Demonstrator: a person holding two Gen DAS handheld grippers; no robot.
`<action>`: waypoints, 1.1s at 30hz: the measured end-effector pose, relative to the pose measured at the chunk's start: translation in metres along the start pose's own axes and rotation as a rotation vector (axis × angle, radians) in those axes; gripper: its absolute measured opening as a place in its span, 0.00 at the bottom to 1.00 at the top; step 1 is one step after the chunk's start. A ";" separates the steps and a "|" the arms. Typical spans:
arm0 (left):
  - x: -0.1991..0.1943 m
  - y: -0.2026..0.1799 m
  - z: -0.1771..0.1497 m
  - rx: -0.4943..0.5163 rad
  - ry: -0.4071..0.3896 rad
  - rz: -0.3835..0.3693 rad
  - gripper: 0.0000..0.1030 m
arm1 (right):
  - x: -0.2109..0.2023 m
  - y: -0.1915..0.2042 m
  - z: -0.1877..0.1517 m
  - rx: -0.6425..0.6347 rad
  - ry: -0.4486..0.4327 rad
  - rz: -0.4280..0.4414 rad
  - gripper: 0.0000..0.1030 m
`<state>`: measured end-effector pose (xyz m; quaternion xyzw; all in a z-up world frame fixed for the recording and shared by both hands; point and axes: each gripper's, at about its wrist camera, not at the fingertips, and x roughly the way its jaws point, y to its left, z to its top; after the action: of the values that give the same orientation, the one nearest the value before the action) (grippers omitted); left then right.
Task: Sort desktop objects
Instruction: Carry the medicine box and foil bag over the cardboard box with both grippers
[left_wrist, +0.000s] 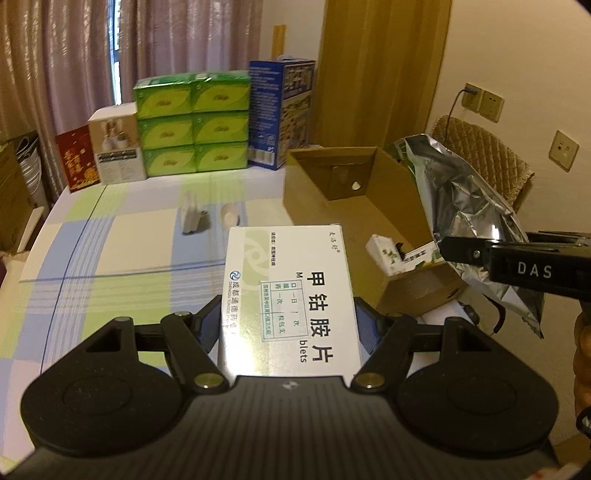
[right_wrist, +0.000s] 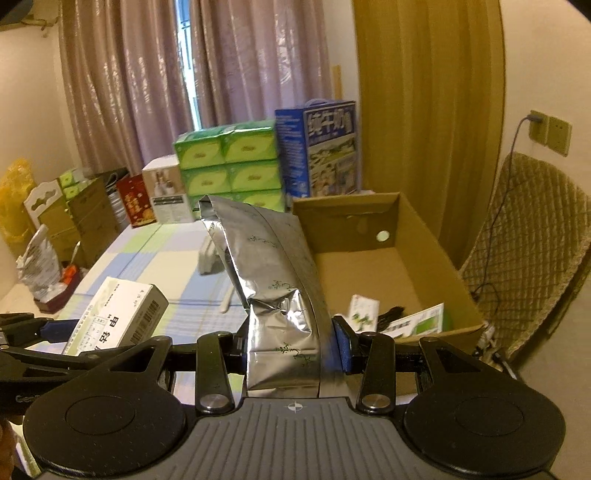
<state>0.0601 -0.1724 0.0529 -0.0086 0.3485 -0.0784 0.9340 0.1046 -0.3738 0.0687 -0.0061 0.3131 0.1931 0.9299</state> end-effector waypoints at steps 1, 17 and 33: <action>0.002 -0.005 0.003 0.006 -0.002 -0.005 0.65 | 0.000 -0.004 0.001 0.001 -0.002 -0.005 0.38; 0.036 -0.063 0.033 0.079 0.005 -0.078 0.65 | 0.001 -0.065 0.013 0.033 -0.013 -0.082 0.38; 0.079 -0.086 0.060 0.102 0.021 -0.124 0.65 | 0.027 -0.101 0.029 0.047 0.008 -0.113 0.38</action>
<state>0.1462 -0.2715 0.0535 0.0182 0.3524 -0.1537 0.9230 0.1776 -0.4537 0.0658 -0.0028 0.3203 0.1331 0.9379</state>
